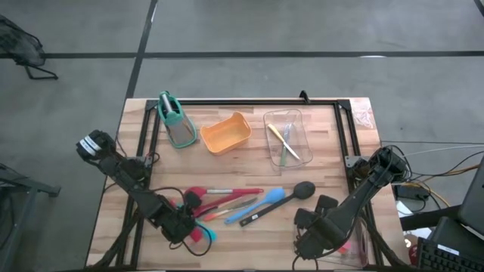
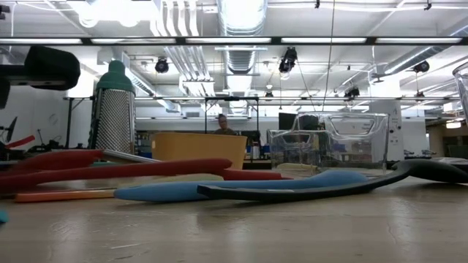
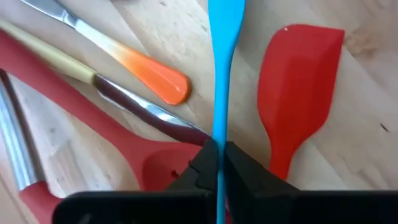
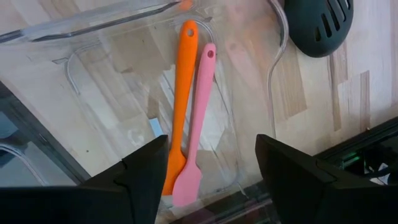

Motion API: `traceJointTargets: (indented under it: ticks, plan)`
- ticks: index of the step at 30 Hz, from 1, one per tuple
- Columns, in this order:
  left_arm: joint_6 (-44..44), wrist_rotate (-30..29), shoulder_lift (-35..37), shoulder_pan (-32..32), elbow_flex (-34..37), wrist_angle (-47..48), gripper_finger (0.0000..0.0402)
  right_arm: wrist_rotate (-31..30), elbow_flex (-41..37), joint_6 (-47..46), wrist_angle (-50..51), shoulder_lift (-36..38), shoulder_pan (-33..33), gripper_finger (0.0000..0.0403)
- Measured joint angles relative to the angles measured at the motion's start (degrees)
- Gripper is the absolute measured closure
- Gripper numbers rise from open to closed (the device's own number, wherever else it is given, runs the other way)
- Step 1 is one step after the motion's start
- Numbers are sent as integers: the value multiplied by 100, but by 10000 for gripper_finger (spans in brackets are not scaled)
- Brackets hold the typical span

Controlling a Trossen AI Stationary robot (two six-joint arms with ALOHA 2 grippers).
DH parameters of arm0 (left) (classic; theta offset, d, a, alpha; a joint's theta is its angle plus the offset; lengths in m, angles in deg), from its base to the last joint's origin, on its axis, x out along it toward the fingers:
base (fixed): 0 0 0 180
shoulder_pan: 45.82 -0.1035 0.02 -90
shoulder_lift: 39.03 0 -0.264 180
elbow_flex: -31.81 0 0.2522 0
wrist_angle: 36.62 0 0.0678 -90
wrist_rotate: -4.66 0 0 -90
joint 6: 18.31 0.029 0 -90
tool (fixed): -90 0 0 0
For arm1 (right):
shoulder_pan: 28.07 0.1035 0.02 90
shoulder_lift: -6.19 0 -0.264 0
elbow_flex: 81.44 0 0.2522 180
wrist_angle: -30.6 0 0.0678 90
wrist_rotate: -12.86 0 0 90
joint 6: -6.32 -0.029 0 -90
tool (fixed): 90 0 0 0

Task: Pick & Place Kitchen Items
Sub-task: Put the sky blue spatula into the bottom transparent bin

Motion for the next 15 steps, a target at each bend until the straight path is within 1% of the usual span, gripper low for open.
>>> traceJointTargets:
  ticks: [5,9,15]
  plan:
    - [7,-105,-7,-18,-31,-57,389,0,0,0,-23,-1,0,151]
    - [2,-205,-24,-26,-218,-50,394,-2,0,4,-36,-1,-2,145]
    - [-48,-334,-22,-24,-555,-22,394,-153,0,279,-36,0,2,157]
